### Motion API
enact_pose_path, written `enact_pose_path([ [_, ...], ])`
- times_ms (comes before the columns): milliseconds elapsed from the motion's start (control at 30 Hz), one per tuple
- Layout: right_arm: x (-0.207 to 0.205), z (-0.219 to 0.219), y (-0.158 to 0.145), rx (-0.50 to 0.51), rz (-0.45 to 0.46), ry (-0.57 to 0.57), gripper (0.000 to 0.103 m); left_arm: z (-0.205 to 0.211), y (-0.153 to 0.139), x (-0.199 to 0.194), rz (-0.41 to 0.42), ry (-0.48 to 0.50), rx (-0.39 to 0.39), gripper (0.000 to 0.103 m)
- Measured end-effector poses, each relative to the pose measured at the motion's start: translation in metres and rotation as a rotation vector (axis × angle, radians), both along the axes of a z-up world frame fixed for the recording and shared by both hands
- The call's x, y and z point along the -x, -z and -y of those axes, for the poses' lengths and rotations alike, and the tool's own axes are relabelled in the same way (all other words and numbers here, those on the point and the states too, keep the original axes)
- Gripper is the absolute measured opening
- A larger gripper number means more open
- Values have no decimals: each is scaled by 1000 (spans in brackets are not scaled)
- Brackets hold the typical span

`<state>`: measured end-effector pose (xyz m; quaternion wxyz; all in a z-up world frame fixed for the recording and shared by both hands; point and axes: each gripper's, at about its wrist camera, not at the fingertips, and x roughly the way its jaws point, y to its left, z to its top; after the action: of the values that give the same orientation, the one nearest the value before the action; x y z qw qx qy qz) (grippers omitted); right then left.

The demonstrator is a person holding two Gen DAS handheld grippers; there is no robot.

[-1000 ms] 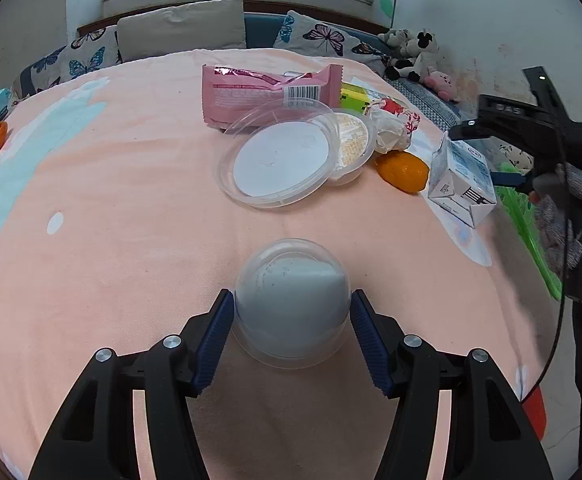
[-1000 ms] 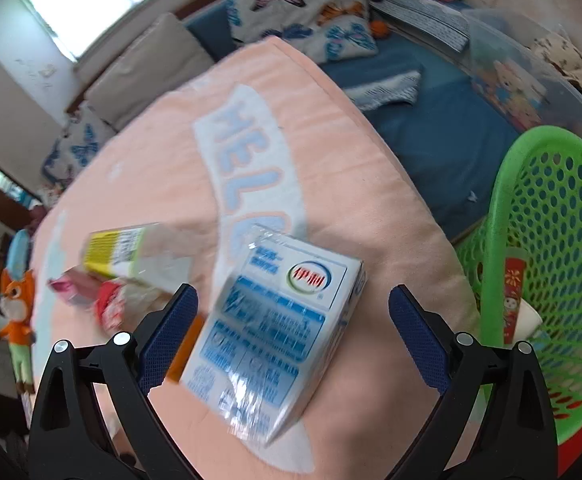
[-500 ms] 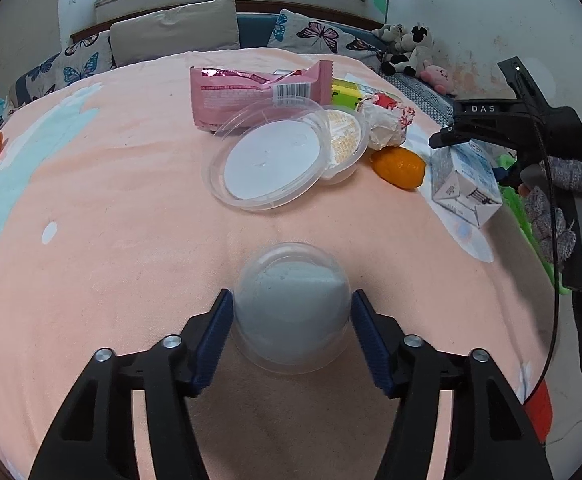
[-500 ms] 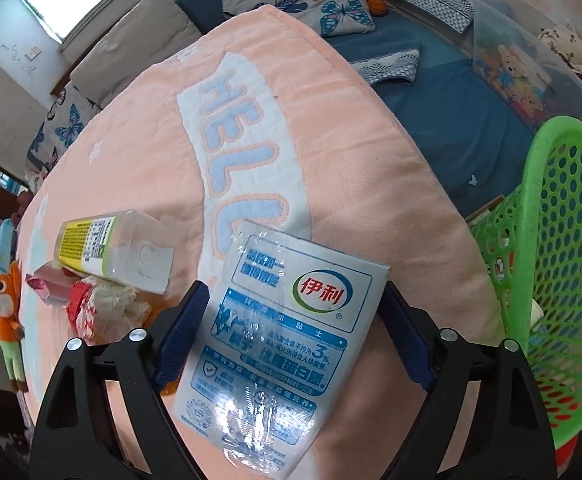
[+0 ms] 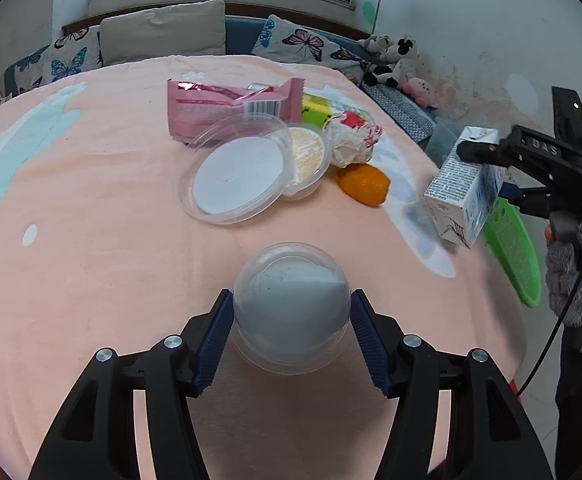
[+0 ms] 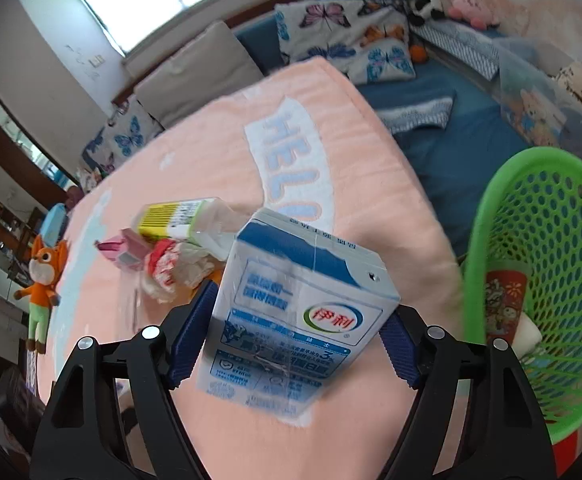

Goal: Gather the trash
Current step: 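Grasp the milk carton with the right gripper while the left gripper grasps the clear plastic lid, then drop the milk carton and clear lid into the green basket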

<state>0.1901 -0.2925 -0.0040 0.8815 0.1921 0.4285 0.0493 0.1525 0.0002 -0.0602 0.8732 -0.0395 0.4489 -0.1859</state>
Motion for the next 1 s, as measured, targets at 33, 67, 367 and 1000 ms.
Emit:
enact_pose_path([
  [33, 5, -1, -3, 2, 14, -2, 76, 1, -1, 0, 2, 3, 2, 57],
  [67, 12, 1, -7, 8, 31, -1, 76, 2, -3, -1, 4, 6, 4, 57],
  [367, 55, 23, -29, 9, 139, 35, 75, 13, -11, -4, 3, 31, 34, 57],
  [1000, 105, 145, -34, 123, 181, 298, 76, 78, -45, -3, 23, 156, 71, 57],
])
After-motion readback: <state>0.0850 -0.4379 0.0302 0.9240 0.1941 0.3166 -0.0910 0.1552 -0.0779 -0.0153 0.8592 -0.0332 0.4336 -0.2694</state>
